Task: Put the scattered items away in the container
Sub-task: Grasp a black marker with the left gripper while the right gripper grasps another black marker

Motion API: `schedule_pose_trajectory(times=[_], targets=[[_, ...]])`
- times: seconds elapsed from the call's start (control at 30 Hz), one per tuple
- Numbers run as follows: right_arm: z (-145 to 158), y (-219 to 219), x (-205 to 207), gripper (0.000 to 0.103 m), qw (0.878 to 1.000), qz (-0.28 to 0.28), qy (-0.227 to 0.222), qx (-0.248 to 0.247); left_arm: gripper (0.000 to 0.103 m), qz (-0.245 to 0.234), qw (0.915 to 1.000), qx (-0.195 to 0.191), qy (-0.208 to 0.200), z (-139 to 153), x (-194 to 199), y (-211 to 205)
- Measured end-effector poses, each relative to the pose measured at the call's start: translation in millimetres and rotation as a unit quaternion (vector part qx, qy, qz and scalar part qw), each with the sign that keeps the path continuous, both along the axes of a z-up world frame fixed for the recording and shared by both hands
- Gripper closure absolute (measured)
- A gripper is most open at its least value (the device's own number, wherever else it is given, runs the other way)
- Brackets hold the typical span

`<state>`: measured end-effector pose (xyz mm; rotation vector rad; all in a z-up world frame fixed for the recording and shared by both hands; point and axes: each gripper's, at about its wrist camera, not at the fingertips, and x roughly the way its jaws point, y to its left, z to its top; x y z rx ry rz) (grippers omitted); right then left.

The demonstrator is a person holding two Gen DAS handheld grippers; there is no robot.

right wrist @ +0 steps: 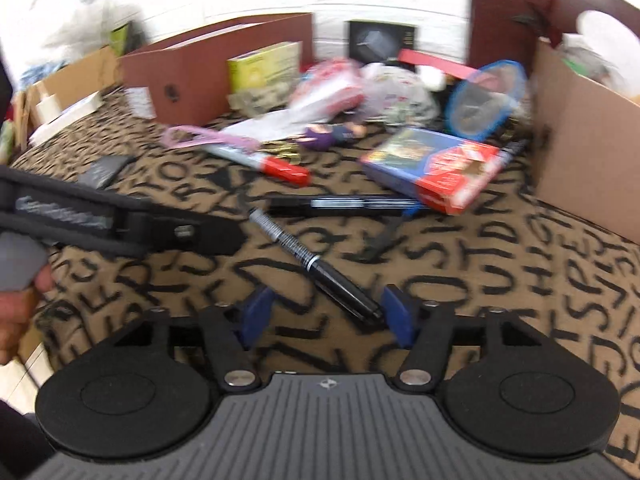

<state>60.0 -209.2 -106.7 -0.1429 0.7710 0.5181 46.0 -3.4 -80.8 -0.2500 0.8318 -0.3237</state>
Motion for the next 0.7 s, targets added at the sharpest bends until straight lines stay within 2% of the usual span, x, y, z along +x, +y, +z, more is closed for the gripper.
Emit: schedule_pose_trajectory(times=[0.17, 0.23, 0.33, 0.5, 0.7], targets=[[3.9, 28.1, -8.1, 0.044, 0.996, 0.082, 0.017, 0.027, 0.018, 0.016, 0.9998, -0.007, 0.012, -2.8, 4.1, 8.0], [8.3, 32.6, -9.4, 0.046, 0.995, 0.095, 0.006, 0.009, 0.020, 0.022, 0.9996, -0.011, 0.014, -2.7, 5.8, 11.7], [17.9, 20.7, -1.9, 0.044, 0.999, 0.041, -0.015, -0.017, 0.020, 0.033, 0.9993, -0.013, 0.014, -2.3, 9.9, 14.7], [27.9, -3.4, 27.6, 0.042, 0.996, -0.084, -0.018, -0.009, 0.023, 0.045, 0.9989, 0.001, 0.010, -2.3, 15.7, 11.2], [25.0, 30.2, 51.5, 0.044, 0.997, -0.069, -0.035, -0.022, 0.025, 0.062, 0.9980, 0.011, 0.010, -1.4, 11.2, 19.4]])
